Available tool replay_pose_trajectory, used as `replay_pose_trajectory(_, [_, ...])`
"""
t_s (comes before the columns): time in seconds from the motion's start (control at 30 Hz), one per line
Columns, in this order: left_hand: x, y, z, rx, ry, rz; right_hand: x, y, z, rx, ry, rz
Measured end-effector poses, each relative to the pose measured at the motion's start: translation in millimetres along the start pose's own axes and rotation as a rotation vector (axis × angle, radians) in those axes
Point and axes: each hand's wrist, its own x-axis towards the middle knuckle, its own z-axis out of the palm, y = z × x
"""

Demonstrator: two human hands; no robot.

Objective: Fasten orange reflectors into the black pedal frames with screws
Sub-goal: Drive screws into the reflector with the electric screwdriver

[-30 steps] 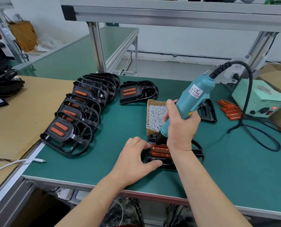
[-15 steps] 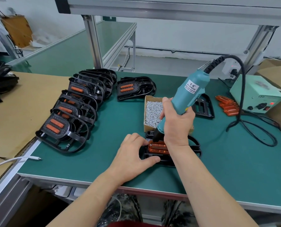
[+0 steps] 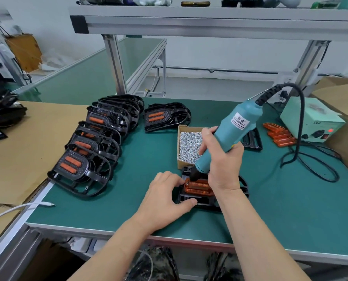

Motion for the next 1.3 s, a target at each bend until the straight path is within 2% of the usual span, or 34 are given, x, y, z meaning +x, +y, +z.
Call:
replay_pose_trajectory(0.07, [0,-1,0,-0.009,0.004,0.000,6,-9,-2,0.017,-0.056,-0.009])
replay_pose_trajectory(0.13, [-1,-1,1,0.000,0.000,0.002,17,-17,-6,0.048,-0.022,-0.017])
replay_pose_trajectory(0.37, [-7,1,-1,0.022,0.012,0.097,50,-10,-59,0.165,0.606,0.175])
replay_pose_trajectory(0.5, [-9,3,1,0.086,0.036,0.237,52,7,-99,0.263,0.783,0.332])
replay_pose_trajectory(0.6, [-9,4,5,0.173,0.028,0.351,47,17,-115,0.285,0.851,0.409])
replay_pose_trajectory(0.77, [-3,12,12,0.226,0.037,0.416,45,24,-126,0.197,0.819,0.533])
replay_pose_trajectory(0.9, [1,18,14,0.252,0.026,0.440,48,29,-132,0.048,0.710,0.603])
replay_pose_trajectory(1.07, [-1,21,17,0.218,0.047,0.413,44,25,-141,0.032,0.604,0.632])
replay_pose_trajectory(1.3, [-1,19,17,0.214,0.033,0.402,40,17,-149,-0.095,0.324,0.801])
